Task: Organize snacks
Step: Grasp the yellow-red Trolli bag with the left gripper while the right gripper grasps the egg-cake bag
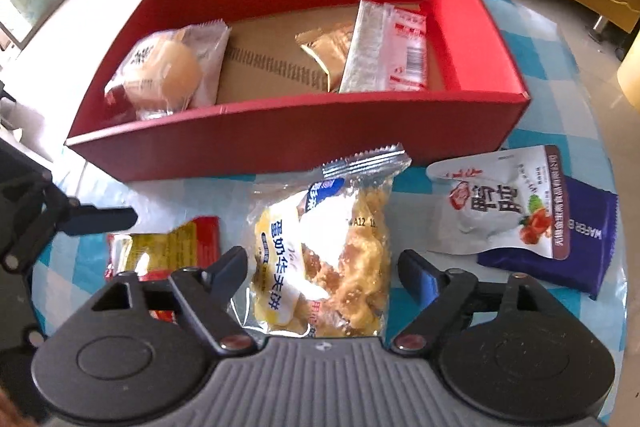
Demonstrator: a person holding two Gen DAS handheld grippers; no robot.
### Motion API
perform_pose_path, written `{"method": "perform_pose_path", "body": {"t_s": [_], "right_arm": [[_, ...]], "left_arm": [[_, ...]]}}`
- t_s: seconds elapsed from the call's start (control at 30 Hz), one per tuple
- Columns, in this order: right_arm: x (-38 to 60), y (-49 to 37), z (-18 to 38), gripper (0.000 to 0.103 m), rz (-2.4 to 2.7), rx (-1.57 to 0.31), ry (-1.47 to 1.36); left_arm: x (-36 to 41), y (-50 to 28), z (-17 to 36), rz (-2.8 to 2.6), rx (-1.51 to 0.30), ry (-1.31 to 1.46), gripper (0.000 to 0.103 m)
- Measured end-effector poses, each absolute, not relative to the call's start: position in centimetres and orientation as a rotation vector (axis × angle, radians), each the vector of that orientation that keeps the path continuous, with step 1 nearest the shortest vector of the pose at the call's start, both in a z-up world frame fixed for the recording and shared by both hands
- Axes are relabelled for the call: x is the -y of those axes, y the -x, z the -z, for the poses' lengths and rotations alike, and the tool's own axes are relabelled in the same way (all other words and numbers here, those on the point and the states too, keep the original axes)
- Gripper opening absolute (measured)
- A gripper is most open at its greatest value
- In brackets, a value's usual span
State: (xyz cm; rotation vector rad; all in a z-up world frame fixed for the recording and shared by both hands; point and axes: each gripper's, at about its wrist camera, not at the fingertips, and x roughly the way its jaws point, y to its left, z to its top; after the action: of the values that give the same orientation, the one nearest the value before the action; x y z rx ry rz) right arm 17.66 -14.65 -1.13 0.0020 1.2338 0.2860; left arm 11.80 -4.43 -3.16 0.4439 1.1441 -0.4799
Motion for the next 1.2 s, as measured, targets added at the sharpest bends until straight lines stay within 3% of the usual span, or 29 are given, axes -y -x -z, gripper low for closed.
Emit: {"method": "perform_pose_path", "body": {"t_s": [0.17, 0.33, 0.5, 0.7, 0.83, 0.97, 1.07, 1.13, 1.17, 1.2], "right_arm": [[14.1, -17.4, 1.3, 0.088, -0.318, -1.241, 0.011], [13.7, -17.0, 1.7, 0.083, -0.283, -1.209, 0.129], [13.5, -16.2, 1.8, 0.074, -0.294, -1.183, 0.182], [14.0, -15.7, 1.6, 0.071, -0.284, -1.168, 0.211], [14.3, -15.5, 1.4, 0.07, -0.282, -1.165, 0.214], [14.5, -15.2, 1.2, 0.07, -0.281, -1.162, 0.218], [14.5, -15.0, 0.9, 0.07, -0.285, -1.156, 0.209], [14.5, -15.1, 0.5, 0.07, -0.29, -1.147, 0.203], [14.6, -15.1, 0.4, 0.07, -0.29, -1.142, 0.2], [14.6, -15.0, 0.2, 0.07, -0.29, -1.136, 0.197]], "left_arm": [[5.0, -11.6, 4.1, 0.493, -1.147, -0.502, 0.096], [4.7, -10.6, 4.0, 0.458, -1.162, -0.494, 0.094], [4.5, -9.8, 3.5, 0.418, -1.178, -0.469, 0.081], [3.4, -10.5, 3.1, 0.351, -1.187, -0.407, 0.063], [3.0, -11.1, 2.9, 0.335, -1.195, -0.377, 0.062], [3.1, -11.4, 3.2, 0.298, -1.183, -0.392, 0.081], [2.3, -11.9, 3.3, 0.295, -1.205, -0.335, 0.082], [1.8, -12.0, 3.4, 0.296, -1.217, -0.28, 0.076], [1.5, -12.0, 3.3, 0.308, -1.222, -0.247, 0.066], [1.3, -11.9, 3.2, 0.308, -1.225, -0.223, 0.063]]}}
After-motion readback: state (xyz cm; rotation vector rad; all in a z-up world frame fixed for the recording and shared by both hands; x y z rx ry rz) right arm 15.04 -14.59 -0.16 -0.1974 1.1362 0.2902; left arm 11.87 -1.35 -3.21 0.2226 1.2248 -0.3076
